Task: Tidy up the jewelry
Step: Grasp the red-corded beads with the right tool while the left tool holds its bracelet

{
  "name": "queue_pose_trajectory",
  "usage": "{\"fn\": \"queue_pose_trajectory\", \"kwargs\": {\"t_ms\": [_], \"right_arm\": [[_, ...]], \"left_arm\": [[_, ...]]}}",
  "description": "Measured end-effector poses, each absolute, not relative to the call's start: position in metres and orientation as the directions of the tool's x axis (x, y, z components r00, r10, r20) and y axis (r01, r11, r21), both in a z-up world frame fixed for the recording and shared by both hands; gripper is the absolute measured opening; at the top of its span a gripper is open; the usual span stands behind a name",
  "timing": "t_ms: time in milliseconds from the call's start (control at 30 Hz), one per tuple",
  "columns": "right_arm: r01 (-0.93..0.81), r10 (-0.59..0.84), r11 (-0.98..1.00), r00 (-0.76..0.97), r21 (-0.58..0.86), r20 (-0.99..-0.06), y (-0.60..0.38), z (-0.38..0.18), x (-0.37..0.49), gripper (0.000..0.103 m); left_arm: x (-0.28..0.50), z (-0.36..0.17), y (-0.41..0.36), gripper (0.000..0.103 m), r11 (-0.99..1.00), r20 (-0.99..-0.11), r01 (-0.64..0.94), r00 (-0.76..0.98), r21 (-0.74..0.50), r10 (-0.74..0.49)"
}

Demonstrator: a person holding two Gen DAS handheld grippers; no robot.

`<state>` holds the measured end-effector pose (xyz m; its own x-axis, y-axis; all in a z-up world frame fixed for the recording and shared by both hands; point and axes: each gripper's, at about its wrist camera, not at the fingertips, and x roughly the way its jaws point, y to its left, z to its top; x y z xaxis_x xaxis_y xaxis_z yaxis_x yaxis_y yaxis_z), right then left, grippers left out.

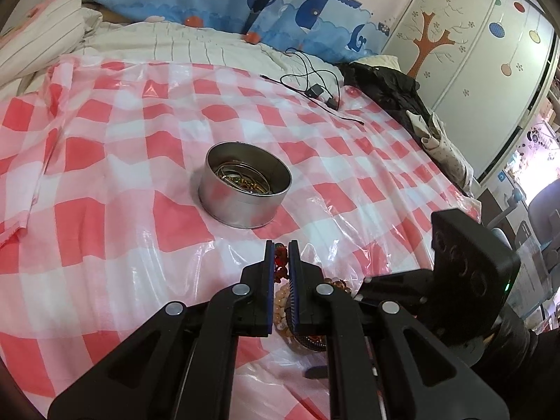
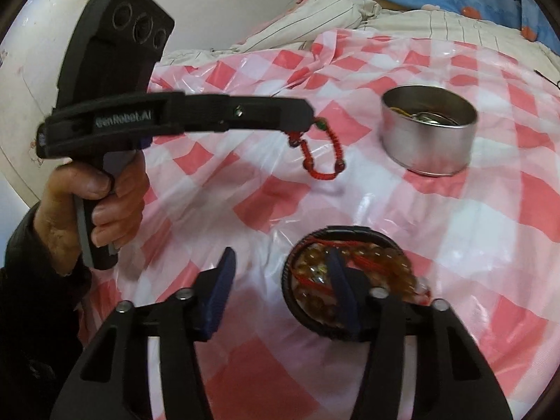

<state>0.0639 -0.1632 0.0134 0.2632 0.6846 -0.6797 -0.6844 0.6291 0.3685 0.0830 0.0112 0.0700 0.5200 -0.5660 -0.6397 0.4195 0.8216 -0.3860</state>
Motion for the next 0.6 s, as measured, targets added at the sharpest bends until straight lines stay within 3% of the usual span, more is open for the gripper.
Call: {"fn": "queue_pose_trajectory", "kwargs": {"t_ms": [33,67,233,600], "right_arm": [[-0.681,0.678,0.637,0.273,0.360,-0.683,-0.163,0.013,0.064,0.032],[-0.677,0.677,0.640,0.275,0.362,-0.682,-0.165,0.012,0.064,0.015],[-0.664,0.676,0.655,0.302,0.360,-0.672,-0.175,0.016,0.066,0.011],[-0.562,0.766,0.618,0.270,0.550,-0.584,-0.205,0.017,0.086,0.007]], "left_arm": [[0.083,0.070,0.012,0.007,0.822,-0.639,0.418,0.522,-0.386,-0.565],[0.083,0.071,0.012,0.007,0.822,-0.637,0.418,0.523,-0.388,-0.566],[0.083,0.071,0.012,0.007,0.821,-0.635,0.419,0.523,-0.389,-0.568],[0.083,0.070,0.012,0.007,0.821,-0.638,0.419,0.521,-0.387,-0.567]]}}
